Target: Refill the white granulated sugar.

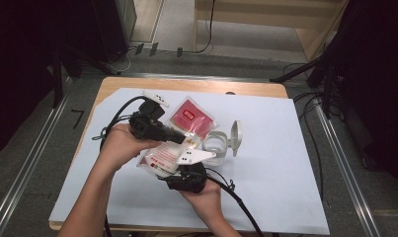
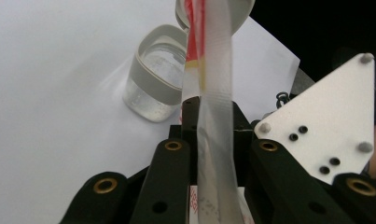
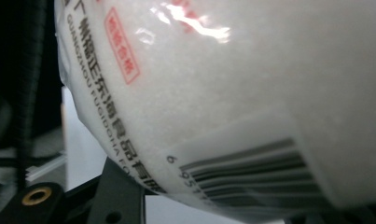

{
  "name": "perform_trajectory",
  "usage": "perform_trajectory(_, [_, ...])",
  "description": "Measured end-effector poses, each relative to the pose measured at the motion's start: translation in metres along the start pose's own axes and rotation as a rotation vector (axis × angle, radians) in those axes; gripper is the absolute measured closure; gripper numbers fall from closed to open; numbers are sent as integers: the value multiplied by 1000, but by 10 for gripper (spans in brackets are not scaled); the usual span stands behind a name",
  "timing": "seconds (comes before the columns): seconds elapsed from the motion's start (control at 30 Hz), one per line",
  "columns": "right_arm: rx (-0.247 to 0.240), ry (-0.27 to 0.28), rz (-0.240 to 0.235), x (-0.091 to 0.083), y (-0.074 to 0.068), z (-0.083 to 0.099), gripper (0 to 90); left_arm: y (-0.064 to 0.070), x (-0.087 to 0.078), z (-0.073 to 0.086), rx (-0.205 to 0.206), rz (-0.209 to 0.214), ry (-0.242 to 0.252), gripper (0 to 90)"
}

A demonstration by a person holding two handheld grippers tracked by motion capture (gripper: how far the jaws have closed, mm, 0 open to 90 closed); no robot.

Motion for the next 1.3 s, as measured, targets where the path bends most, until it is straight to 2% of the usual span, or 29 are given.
perform_trajectory(0.1, [-8, 5, 12, 1, -3, -1, 542, 0, 0, -1, -34, 9, 17, 871])
perform_trajectory(0.13, [-4, 12, 13, 1, -3, -2, 524, -1, -1, -1, -34, 0, 28, 877])
perform_trajectory(0.17, [2, 15, 10, 1, -3, -3, 521, -1, 0, -1, -61, 13, 38, 880])
perform_trajectory(0.23, [2, 8, 14, 3, -4, -5, 504, -1, 1, -2, -53, 14, 41, 880])
perform_trajectory(0.3, [12, 0, 11, 4, -5, -6, 496, -1, 4, -3, -66, 4, 35, 875])
perform_trajectory(0.37, [33, -8, 17, 6, -6, -6, 495, -1, 5, -4, -62, -5, 14, 877])
perform_trajectory(0.53, [58, -8, 31, 7, -7, -7, 544, 1, 8, -6, -82, -16, 9, 870])
perform_trajectory(0.73, [84, 0, 1, 4, -4, -4, 582, -1, 9, -6, -104, 6, 22, 834])
perform_trajectory(0.9, [122, 21, -20, 3, -2, -2, 591, 0, 8, -5, -83, 17, 18, 801])
perform_trajectory(0.93, [135, 27, -32, 2, -2, -2, 592, 0, 8, -5, -67, 15, 9, 798])
perform_trajectory(1.0, [162, 42, -47, 1, -1, -2, 594, 0, 6, -4, -69, 20, 18, 787])
perform_trajectory(1.1, [159, 47, -36, -2, 1, -3, 596, 1, 3, -4, -61, 18, 25, 782])
perform_trajectory(1.3, [186, 59, -50, -3, 3, -3, 598, 1, -4, -3, -50, 18, 26, 753])
Point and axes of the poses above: each handheld gripper's, and its own axes: x roughly forward along the jaws, z roughly out of its underside, y roughly to its right, the point moved 2 cm from there along x, roughly forward along the jaws, and after that the axes turned 6 degrees about x, right-handed, at the moved point
